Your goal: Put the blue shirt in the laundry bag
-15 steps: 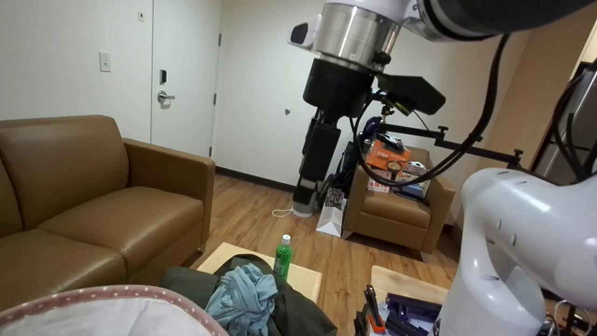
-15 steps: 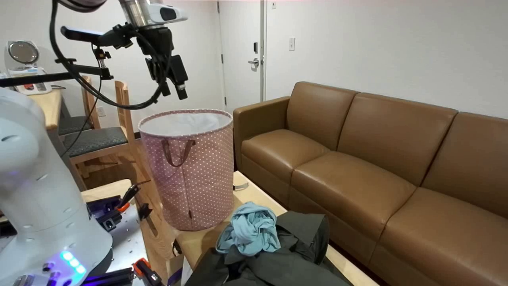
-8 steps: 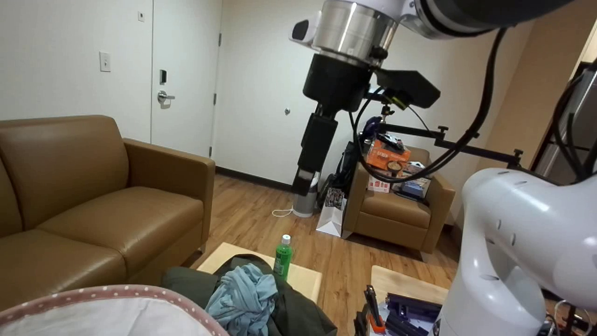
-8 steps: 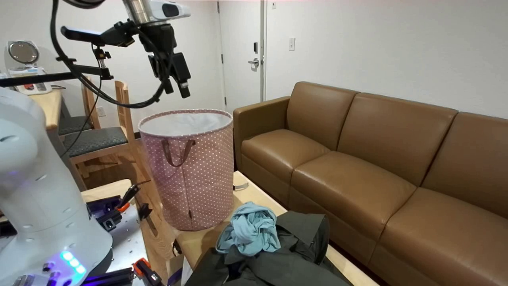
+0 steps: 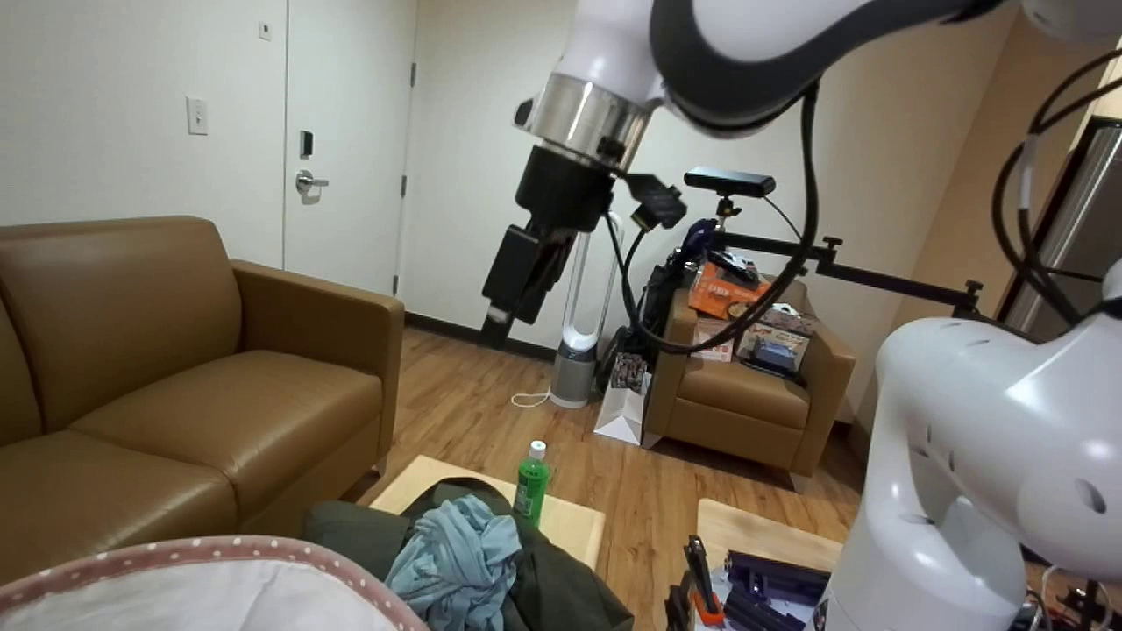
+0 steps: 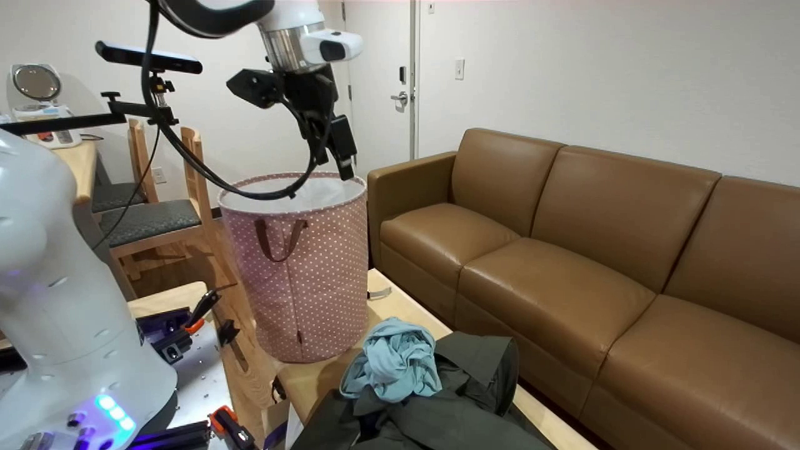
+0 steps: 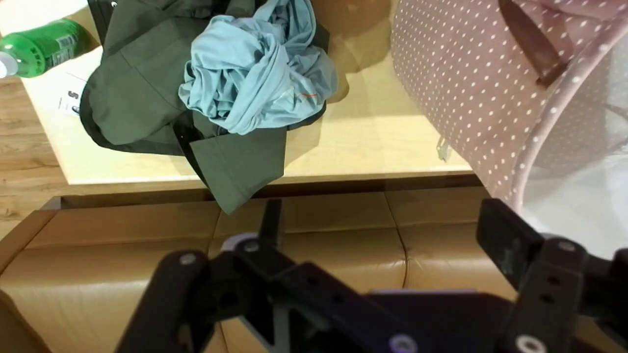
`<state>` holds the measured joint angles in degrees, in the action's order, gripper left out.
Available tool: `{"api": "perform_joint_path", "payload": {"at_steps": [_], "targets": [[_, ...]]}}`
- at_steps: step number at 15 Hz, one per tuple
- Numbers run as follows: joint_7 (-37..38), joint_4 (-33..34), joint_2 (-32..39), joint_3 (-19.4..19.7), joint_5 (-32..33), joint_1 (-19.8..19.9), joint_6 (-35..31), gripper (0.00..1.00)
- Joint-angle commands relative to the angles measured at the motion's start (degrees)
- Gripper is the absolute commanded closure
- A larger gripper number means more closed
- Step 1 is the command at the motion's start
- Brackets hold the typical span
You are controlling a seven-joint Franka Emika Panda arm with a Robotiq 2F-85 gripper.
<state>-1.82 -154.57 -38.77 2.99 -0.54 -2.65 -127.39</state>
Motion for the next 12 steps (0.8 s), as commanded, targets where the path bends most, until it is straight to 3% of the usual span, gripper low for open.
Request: {"api": "perform_joint_path", "payload": {"at_steps": [1, 9, 12], "targets": [[0.2, 1.4, 11.4, -0.9, 1.3, 2.1, -7.8, 0.00], [3.1, 0.9, 30.8, -1.4, 1.8, 3.5, -21.7, 0.00], [7.2, 1.2, 37.8, -1.5, 4.9, 4.6, -25.6, 0.00]]}}
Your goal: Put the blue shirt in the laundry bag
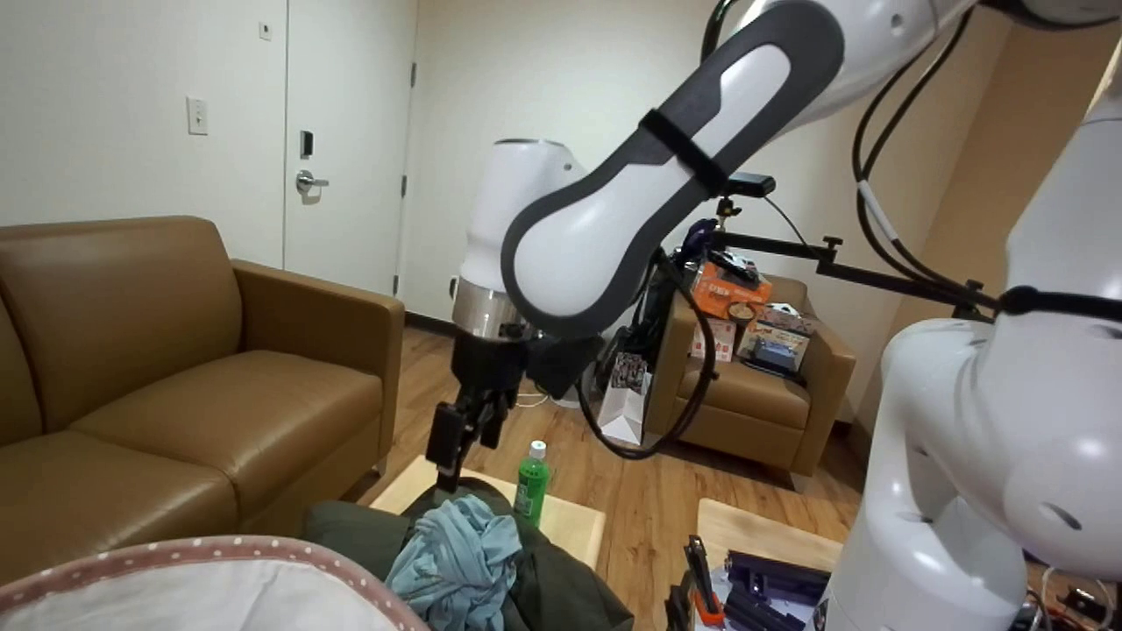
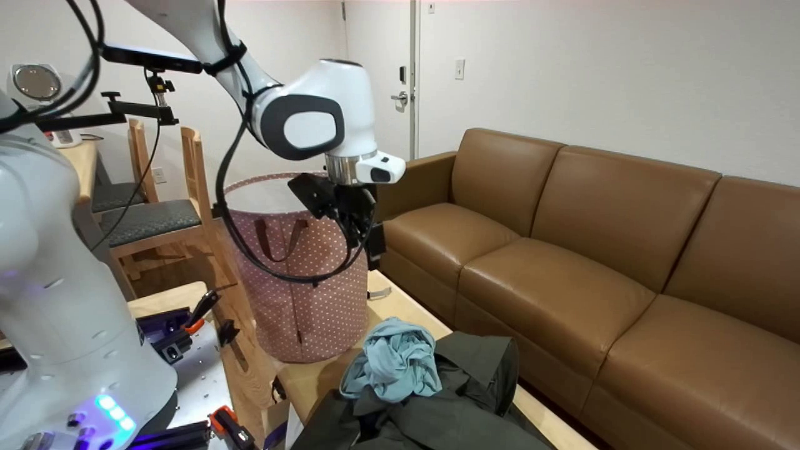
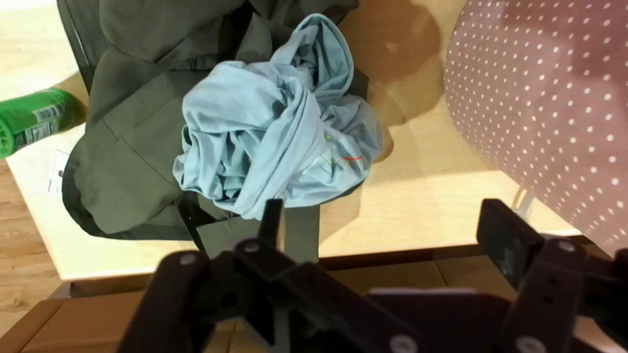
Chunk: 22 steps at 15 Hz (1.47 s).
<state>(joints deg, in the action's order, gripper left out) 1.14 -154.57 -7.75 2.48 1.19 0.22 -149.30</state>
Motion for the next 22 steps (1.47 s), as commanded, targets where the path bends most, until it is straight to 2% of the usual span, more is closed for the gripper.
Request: {"api": "perform_joint_path", "payload": {"at_steps": [1, 2, 3, 6, 7, 11, 13, 15, 18, 22], "targets": [[2.4, 1.3, 7.9, -0.6, 0.2, 0.8, -3.3, 0.00], [1.0, 1.3, 7.5, -0.8, -1.9, 0.0, -3.0, 0.00], [1.5, 0.2, 5.8, -0.5, 0.2, 0.7, -2.2, 0.00], [2.0, 1.3, 7.4, -1.0, -0.1, 0.2, -2.4, 0.00], [6.2, 3.0, 9.6, -0.6, 1.7, 0.6, -2.4, 0.00], [11.1, 6.6, 17.6, 1.4, 4.4, 1.5, -4.6, 0.00], [8.4, 8.5, 21.4, 1.9, 1.2, 1.7, -4.3, 0.00], [8.8, 10.2, 25.1, 2.6, 1.0, 1.7, -4.5, 0.00], [4.6, 12.8, 30.8, 1.3, -2.2, 3.2, -7.4, 0.00], [6.0, 16.4, 37.2, 2.7, -0.5, 2.2, -10.7, 0.00]]}}
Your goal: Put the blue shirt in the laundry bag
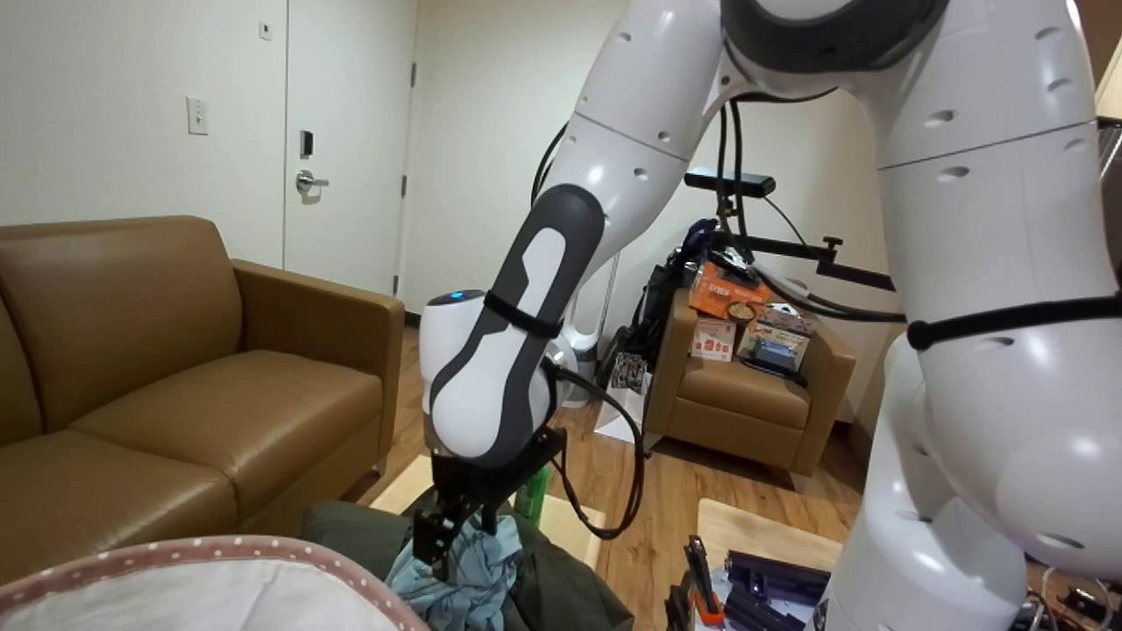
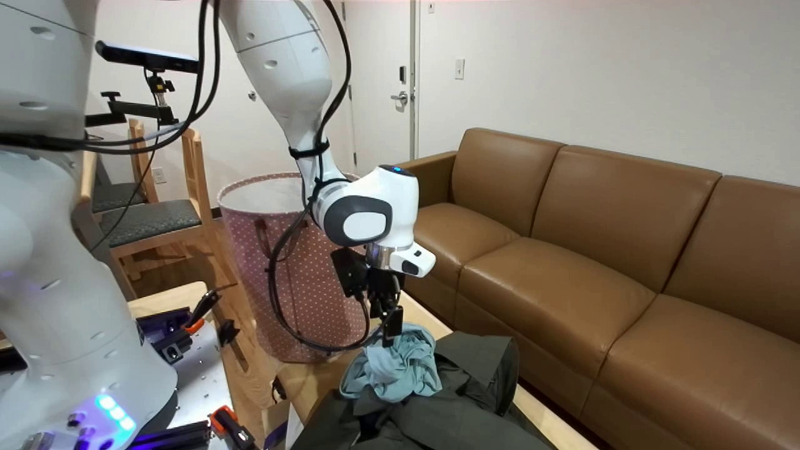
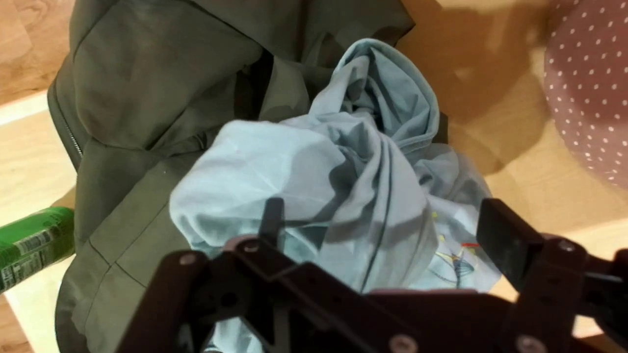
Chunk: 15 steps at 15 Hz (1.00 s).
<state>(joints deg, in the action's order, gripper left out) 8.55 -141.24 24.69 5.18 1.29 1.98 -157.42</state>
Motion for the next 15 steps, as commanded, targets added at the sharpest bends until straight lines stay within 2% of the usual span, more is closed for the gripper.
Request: {"api": "perform_joint_path", "payload": {"at_steps": [1, 2, 3, 8, 14, 15], "targets": [[0.0, 4.0, 6.1, 1.6, 0.8, -0.9, -3.1, 0.00], [0.4, 4.8, 7.1, 2.4, 1.1, -1.4, -3.2, 0.25], [0.8, 5.3, 7.6, 3.3, 1.5, -2.0, -3.4, 0.26], [-0.4, 6.9, 8.4, 2.7, -0.1, -1.1, -3.3, 0.61], [-2.7, 3.1, 1.4, -1.8, -3.6, 2.0, -1.9, 0.98], [-3.0, 1.8, -0.7, -2.3, -3.9, 2.2, -1.7, 0.99]]}}
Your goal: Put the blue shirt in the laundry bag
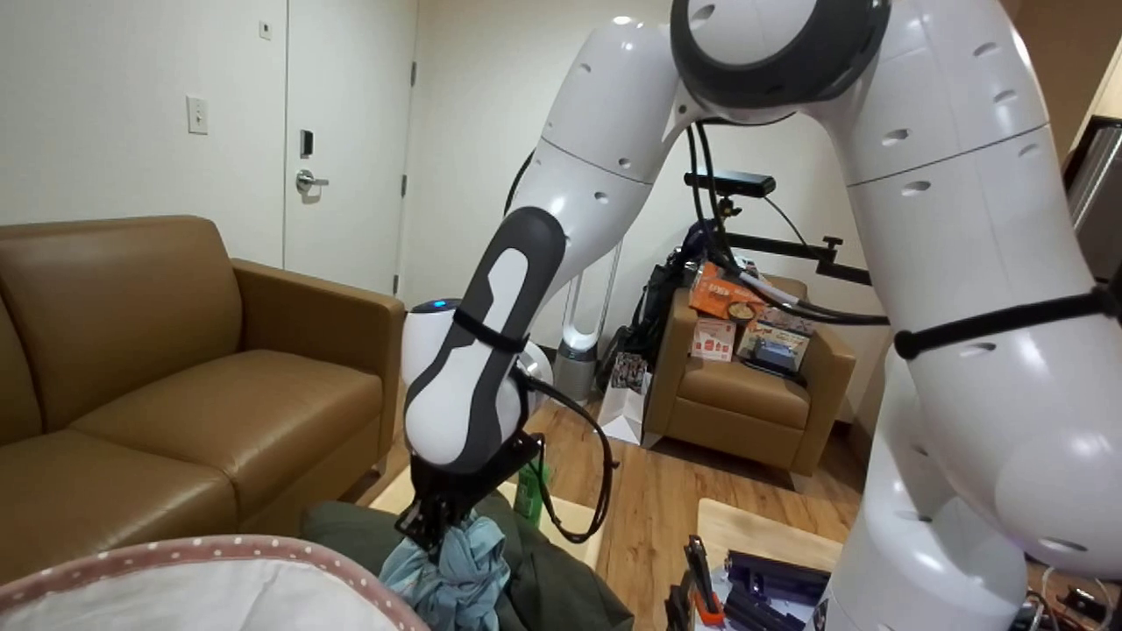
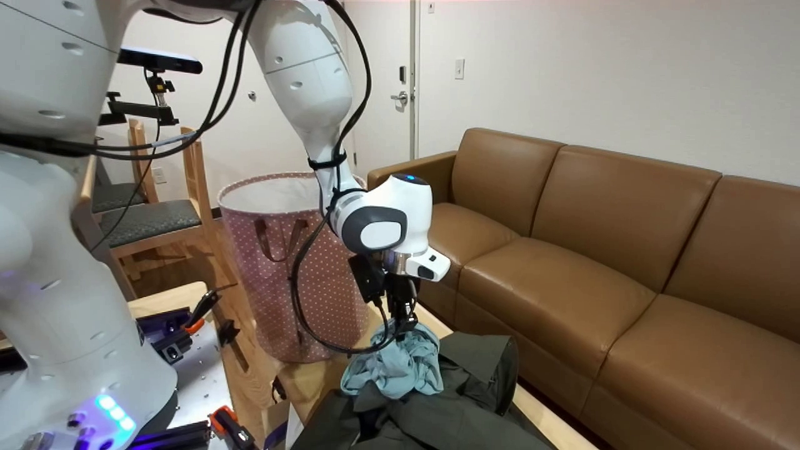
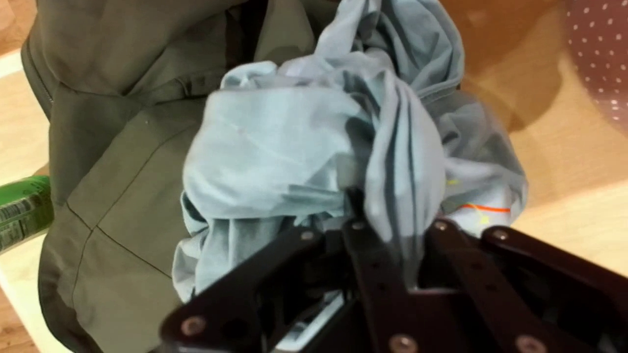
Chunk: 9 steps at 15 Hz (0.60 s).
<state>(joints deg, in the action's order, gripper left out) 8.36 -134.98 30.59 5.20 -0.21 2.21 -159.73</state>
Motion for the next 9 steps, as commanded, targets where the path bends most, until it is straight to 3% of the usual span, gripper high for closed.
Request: {"api": "perform_joint_path", "payload": {"at_steps": [1, 9], "targets": [[-2.9, -5.3, -8.2, -2.4, -2.6, 1.9, 1.0, 1.00], [1.4, -14.3, -32.8, 2.1, 5.6, 0.1, 16.0, 0.98]]}}
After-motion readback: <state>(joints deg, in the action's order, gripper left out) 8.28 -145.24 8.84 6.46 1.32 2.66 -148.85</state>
